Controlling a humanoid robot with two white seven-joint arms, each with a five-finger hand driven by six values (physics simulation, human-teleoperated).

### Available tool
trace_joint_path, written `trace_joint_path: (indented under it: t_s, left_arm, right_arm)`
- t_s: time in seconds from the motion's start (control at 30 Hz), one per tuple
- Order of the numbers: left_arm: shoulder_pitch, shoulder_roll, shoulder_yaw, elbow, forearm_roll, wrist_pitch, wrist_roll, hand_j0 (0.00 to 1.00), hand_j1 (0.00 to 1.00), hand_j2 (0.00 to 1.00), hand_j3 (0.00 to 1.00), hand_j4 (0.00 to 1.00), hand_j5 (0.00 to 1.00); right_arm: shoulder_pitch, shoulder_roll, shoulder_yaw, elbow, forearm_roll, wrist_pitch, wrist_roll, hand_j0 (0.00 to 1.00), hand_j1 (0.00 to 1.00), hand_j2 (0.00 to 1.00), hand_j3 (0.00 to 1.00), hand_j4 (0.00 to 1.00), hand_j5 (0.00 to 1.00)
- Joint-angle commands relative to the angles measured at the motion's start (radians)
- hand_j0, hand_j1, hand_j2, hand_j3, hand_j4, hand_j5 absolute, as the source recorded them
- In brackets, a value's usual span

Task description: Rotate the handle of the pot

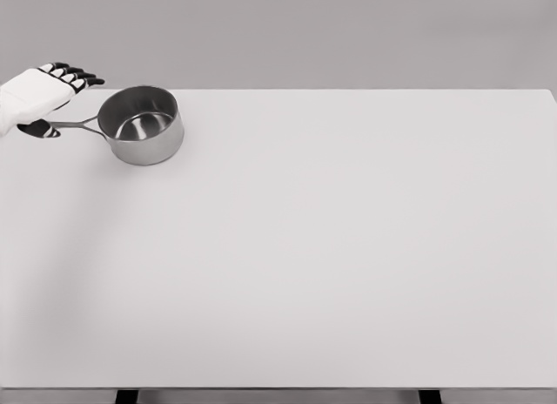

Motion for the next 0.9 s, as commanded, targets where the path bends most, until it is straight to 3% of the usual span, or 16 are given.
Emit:
trace_joint_path:
  t_s: [0.0, 0.57, 0.87]
  left_arm:
    - [0.0, 0.002, 0.002, 0.004, 0.001, 0.001, 0.001, 1.0, 1.0, 1.0, 1.0, 1.0, 1.0]
    - [-0.067, -0.041, 0.0, 0.09, -0.063, 0.001, 0.002, 1.0, 1.0, 1.0, 1.0, 1.0, 1.0]
    - [-0.066, -0.028, -0.001, 0.088, -0.062, 0.001, 0.014, 1.0, 1.0, 1.0, 1.0, 1.0, 1.0]
  right_arm:
    - [0.0, 0.0, 0.0, 0.0, 0.0, 0.0, 0.0, 1.0, 1.0, 1.0, 1.0, 1.0, 1.0]
    - [0.0, 0.0, 0.0, 0.0, 0.0, 0.0, 0.0, 1.0, 1.0, 1.0, 1.0, 1.0, 1.0]
    - [0.0, 0.0, 0.0, 0.0, 0.0, 0.0, 0.0, 1.0, 1.0, 1.0, 1.0, 1.0, 1.0]
